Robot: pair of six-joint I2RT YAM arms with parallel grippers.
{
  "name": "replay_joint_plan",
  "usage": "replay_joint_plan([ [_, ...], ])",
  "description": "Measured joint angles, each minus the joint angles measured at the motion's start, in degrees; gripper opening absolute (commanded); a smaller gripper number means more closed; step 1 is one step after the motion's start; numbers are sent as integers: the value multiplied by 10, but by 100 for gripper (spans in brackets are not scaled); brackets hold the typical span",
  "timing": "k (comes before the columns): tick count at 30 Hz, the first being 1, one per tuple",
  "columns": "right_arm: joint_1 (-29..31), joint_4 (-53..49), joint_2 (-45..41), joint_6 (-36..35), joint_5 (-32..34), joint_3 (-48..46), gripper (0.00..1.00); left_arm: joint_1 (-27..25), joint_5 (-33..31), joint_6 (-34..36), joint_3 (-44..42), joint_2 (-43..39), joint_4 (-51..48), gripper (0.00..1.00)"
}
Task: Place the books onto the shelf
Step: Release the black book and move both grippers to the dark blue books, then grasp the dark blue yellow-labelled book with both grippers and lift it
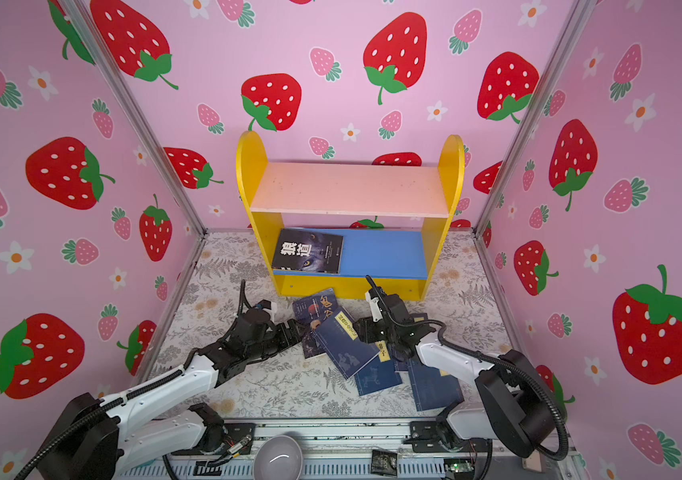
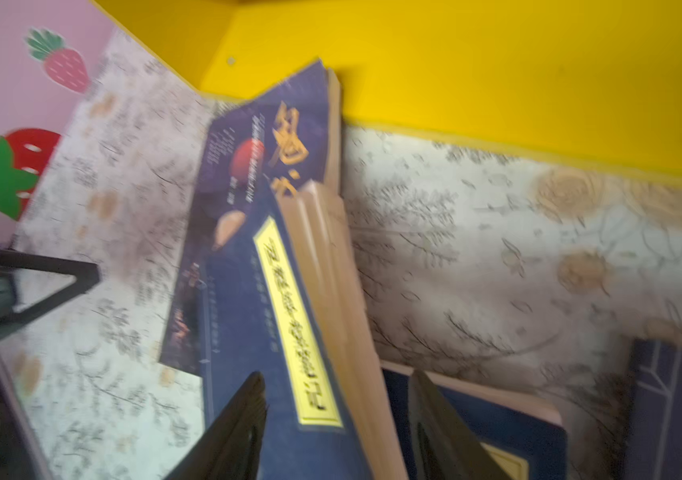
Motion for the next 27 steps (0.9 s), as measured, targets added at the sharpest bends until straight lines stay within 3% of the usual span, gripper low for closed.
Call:
replay_joint_plan([
  [9,10,49,53,21,-2,-18,31,-108,-7,-115,-6,136,136,87],
  [12,21,65,66,22,-9,-18,24,-113,-2,-149,-9,183,224,86],
  [17,43,135,106,43,-29,-18,20,-113,-2,-186,-19,235,340,83],
  [23,59,187,151,62,-52,2,20,-111,-9,-186,-26,219,325,76],
  [27,63,152,159,58,-54,34,21,-109,-27,-157,-24,162,242,58],
])
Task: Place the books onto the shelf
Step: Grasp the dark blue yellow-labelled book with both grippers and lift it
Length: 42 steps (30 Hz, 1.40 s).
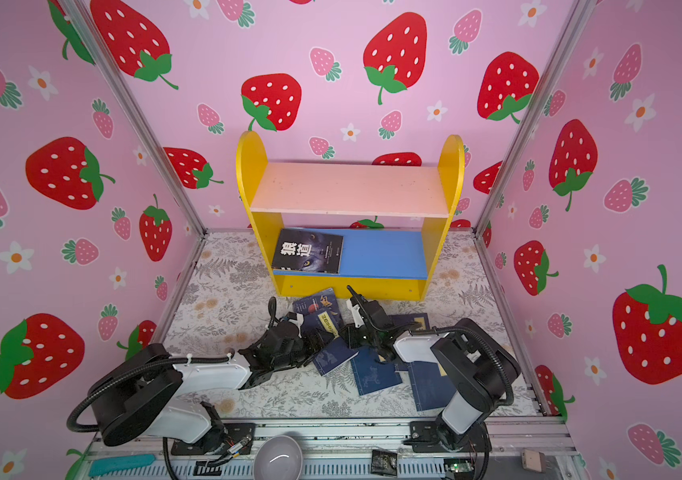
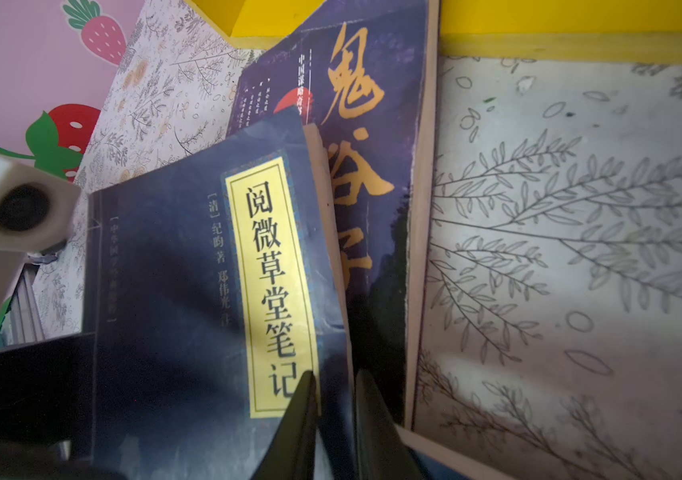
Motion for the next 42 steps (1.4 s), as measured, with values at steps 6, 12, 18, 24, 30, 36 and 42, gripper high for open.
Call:
replay_joint_plan([
  [6,2,-37,-13,-7,-1,35,24,2,-30,36,14,-56,-70,27],
  [12,2,-40,-68,-4,-15,48,34,5,-40,50,19,-49,-94,0],
  [18,-4,-52,-127,12,-9,49,82,7,-41,73,29,-83,-137,0],
  [24,-40,-63,-241,39,23,42,100,25,-28,136,85,-240,-263,0],
  [30,-79,-50,-300,72,37,41,100,66,-41,171,176,-343,-309,0],
  [36,-104,59,-299,148,14,19,100,118,-87,197,272,-276,-299,0],
  [42,-107,182,-249,227,-41,18,99,127,-108,196,289,-185,-236,0],
])
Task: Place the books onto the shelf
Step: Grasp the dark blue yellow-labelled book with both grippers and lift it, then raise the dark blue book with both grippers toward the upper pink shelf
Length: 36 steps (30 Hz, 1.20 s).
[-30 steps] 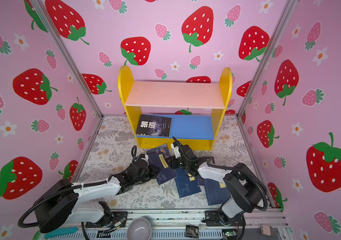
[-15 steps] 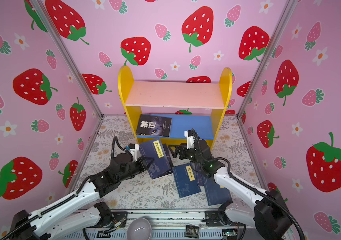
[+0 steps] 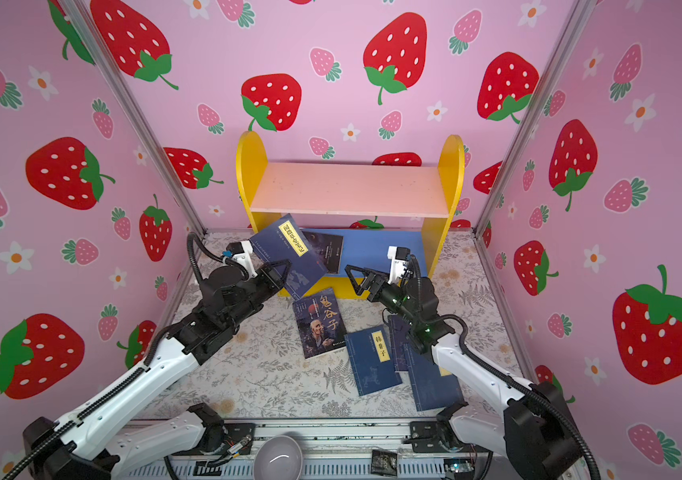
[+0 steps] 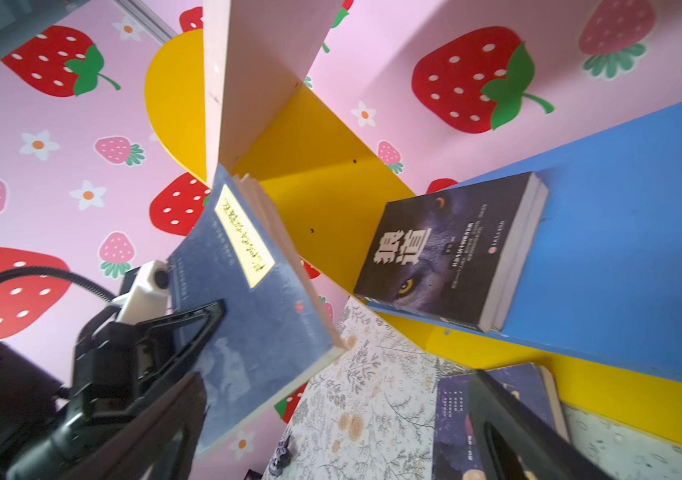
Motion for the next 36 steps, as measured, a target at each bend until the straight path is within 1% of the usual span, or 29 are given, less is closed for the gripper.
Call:
replay_joint_plan([
  [7,2,104,68,83,-55,-8,93,0,-35,-28,-4,41,91,0],
  [12,20,163,124,134,-81,-6,90,0,-51,-48,-4,67,155,0],
  [15,33,195,156,159,-94,3,90,0,-52,-60,-4,92,179,0],
  [21,38,233,166,181,-101,21,91,-3,-52,-75,-4,120,196,0],
  [28,39,256,187,196,-110,61,85,-10,-48,-89,-4,130,226,0],
  [34,40,256,216,214,-116,64,79,-19,-41,-97,-4,140,243,0],
  [36,40,255,223,218,-120,69,74,-22,-37,-103,-4,143,251,0],
])
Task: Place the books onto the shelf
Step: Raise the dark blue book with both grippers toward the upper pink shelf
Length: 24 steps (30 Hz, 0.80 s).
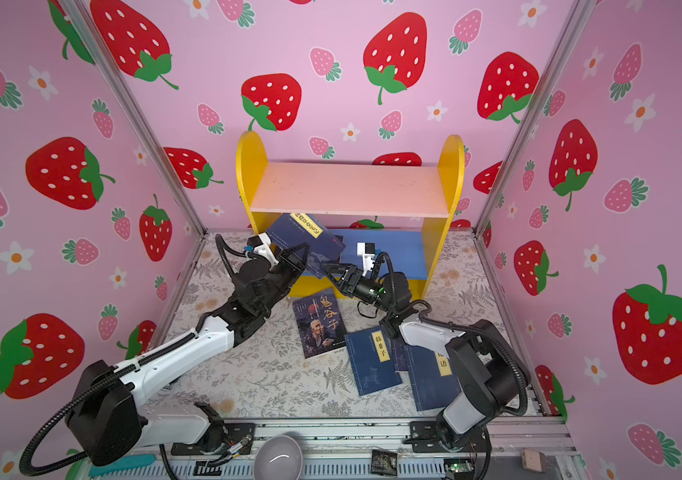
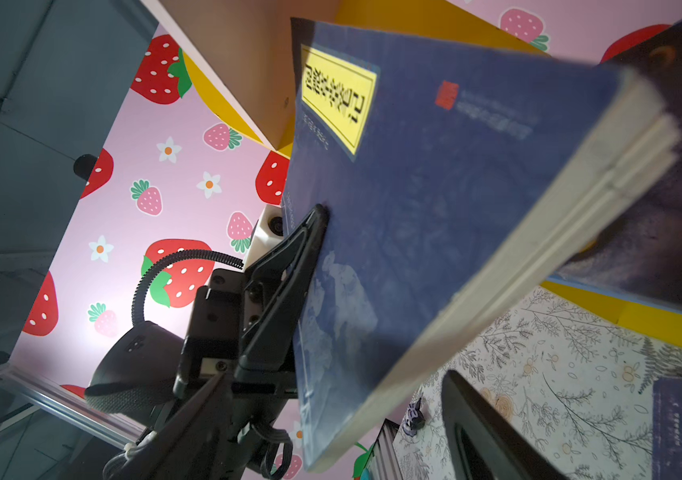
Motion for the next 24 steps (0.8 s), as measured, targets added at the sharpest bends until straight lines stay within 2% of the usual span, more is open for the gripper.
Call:
replay_joint_plan([
  [2,0,2,4,5,-1,4,64,-3,4,-4,0,2,6,0],
  [5,0,14,8,13,0,8,42,-7,9,-10,0,2,11,0],
  [10,0,58,27,29,7,9,15,-16,10,-17,0,2,12,0],
  [12,0,78,34,43,9,9,10,-15,9,-19,-4,2,13,2],
  [16,0,89,39,61,9,9,7,-15,9,-23,-12,-6,15,40],
  [22,0,58,23,51,-19,-9,6,-14,24,-25,-43,-83,-33,75],
  [23,1,38,10,43,-27,-14,1,-12,25,-22,-50,-105,-54,78],
  [24,1,21,-2,35,-33,-18,0,-10,25,-15,-53,-127,-82,80],
])
